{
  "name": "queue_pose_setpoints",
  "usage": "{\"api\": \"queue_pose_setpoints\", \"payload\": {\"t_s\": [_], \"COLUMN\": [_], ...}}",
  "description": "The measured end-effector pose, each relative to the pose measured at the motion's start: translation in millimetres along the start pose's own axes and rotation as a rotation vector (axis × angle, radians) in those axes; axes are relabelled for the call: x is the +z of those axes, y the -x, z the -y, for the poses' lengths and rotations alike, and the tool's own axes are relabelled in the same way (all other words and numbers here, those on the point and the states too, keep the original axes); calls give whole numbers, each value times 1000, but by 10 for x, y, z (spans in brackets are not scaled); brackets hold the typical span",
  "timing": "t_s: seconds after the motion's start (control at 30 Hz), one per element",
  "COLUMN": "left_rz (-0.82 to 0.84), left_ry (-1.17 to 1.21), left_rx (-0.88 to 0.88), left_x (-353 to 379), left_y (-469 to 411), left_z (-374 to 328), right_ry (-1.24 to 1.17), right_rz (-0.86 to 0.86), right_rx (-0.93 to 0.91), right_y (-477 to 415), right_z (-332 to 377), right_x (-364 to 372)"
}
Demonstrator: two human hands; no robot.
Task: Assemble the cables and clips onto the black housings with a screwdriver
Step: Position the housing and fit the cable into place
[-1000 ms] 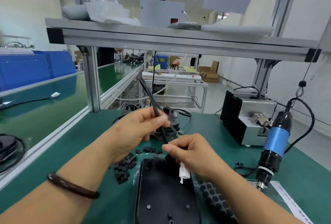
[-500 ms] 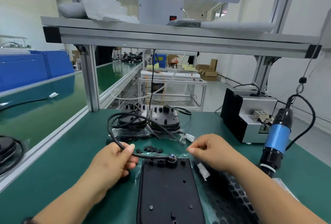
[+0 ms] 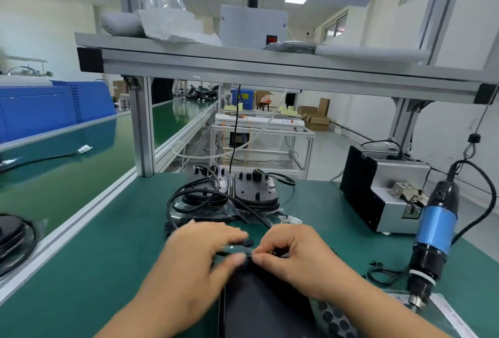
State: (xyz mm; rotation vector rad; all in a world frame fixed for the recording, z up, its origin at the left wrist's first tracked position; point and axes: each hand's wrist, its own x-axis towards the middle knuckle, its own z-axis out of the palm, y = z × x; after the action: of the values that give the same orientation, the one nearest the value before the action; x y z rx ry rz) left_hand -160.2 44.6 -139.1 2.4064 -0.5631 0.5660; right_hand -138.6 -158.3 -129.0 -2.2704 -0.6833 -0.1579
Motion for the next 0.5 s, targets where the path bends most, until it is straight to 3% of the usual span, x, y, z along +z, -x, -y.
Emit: {"api": "queue_pose_setpoints", "payload": {"t_s": [0.07,0.17,0.3,0.5], "left_rz": [102,75,83,134], "left_ry": [25,68,55,26], "left_rx": [12,-40,-41,-65], "left_x": [146,212,230,247], "left_y": [-22,-97,-132,-144], "left_z": [-28,33,54,83], "right_ry": [-59,-77,263,433], "right_rz": [93,8,209,329], "right_rx": [101,256,192,155], "right_y": [-109,-408,-716,-830], "right_z": [-31,-155,-234,-267], "right_x": [-128,-270,-28,119]}}
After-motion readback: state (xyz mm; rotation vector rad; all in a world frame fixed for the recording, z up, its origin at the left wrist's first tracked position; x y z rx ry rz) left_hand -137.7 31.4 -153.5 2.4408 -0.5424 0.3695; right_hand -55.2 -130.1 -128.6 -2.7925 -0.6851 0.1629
